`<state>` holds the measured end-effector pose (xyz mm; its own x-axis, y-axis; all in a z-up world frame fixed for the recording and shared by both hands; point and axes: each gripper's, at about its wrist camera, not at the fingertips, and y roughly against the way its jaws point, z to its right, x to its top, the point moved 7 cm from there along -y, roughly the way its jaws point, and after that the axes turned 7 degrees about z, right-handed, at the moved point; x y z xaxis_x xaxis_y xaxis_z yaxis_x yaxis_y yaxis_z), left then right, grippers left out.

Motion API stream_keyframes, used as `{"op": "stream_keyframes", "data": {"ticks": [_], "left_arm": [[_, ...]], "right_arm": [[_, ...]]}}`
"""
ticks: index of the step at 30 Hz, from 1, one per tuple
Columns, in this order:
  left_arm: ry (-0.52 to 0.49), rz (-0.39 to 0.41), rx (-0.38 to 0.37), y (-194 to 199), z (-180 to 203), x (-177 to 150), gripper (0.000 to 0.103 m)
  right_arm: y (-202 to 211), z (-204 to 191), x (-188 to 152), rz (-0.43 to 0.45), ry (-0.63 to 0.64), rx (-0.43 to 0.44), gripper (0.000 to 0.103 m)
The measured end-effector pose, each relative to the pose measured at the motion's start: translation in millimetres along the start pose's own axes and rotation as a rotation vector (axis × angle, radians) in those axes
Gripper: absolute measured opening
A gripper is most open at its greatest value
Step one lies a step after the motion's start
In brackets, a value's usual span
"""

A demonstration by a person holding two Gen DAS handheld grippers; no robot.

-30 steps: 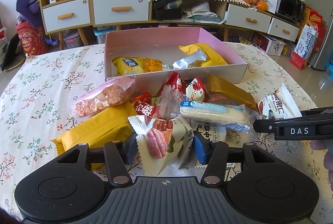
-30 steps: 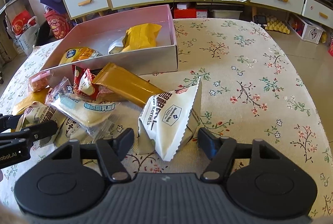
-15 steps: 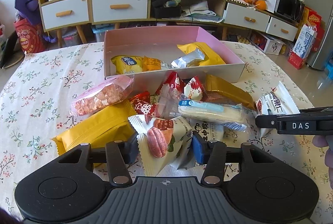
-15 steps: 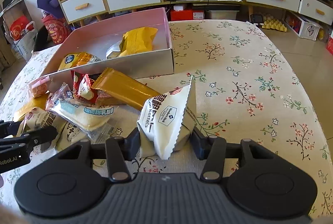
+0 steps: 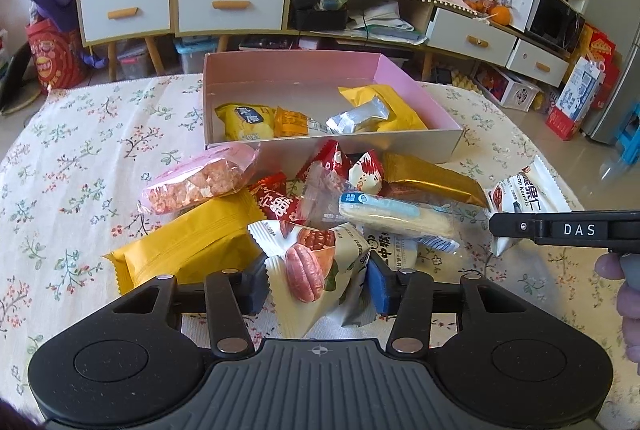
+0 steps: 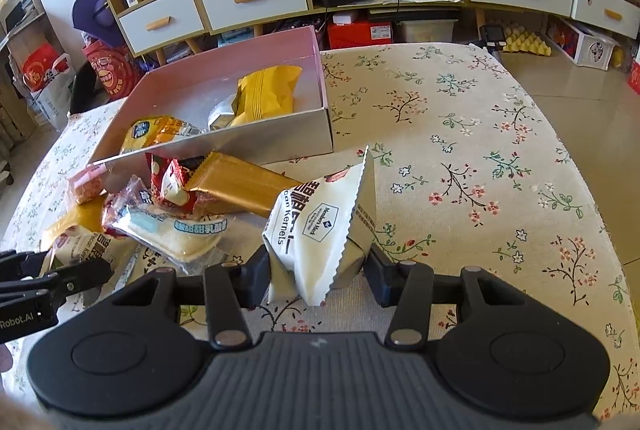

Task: Organize snacks
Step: 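Grasp the white printed pouch with right tool while left tool grasps white nut pack, then carry the white pouch and nut pack over the pink tray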

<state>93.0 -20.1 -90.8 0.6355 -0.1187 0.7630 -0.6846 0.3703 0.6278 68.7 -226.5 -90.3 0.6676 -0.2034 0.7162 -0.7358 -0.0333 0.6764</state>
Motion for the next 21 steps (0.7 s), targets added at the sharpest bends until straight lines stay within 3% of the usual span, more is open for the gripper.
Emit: {"op": "stream_keyframes", "data": {"ticks": [21], "left_arm": [[0.062, -0.007, -0.05, 18.6, 3.5, 7.0, 0.044]], "right_arm": [[25.9, 8.4, 13.7, -0.006, -0.07, 0.025, 0.046]]}}
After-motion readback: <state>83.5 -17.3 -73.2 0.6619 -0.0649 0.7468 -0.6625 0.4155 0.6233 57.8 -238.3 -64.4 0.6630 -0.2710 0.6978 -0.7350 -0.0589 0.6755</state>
